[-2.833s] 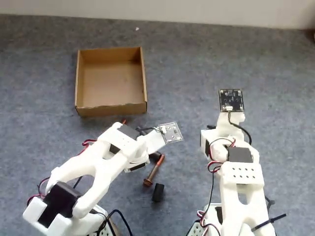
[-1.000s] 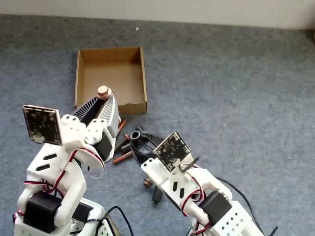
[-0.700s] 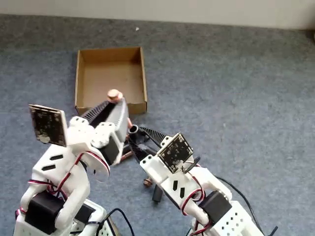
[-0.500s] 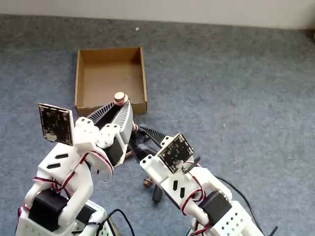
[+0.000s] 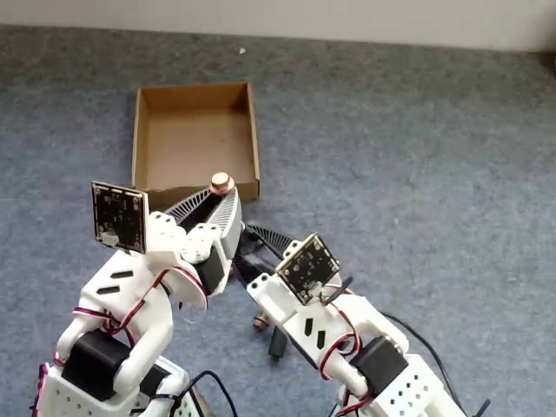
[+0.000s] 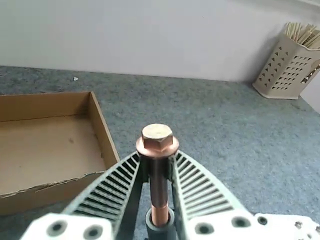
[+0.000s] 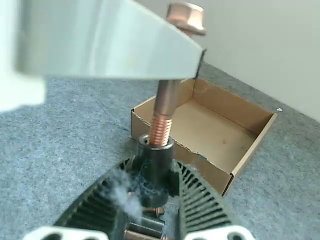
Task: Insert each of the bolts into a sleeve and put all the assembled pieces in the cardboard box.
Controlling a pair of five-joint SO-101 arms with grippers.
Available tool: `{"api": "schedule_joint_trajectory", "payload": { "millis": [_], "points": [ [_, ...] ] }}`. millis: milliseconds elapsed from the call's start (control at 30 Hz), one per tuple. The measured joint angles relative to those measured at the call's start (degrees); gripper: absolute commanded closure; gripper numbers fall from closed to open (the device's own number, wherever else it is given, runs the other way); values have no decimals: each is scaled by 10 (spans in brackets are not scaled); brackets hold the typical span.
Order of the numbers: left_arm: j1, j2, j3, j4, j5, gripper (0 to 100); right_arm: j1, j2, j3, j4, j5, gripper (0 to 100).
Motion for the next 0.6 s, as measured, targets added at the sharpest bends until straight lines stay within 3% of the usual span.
{"api": "schedule_joint_trajectory", "payload": {
  "millis": [200, 433, 600],
  "points": [
    [1, 1, 3, 9, -61, 771, 23, -1, -2, 0, 0, 993],
    [-4, 5, 4, 81, -63, 758, 32, 3, 7, 1, 1, 993],
    [-4, 4, -18, 145, -131, 761, 31, 3, 8, 0, 1, 993]
  ]
}}
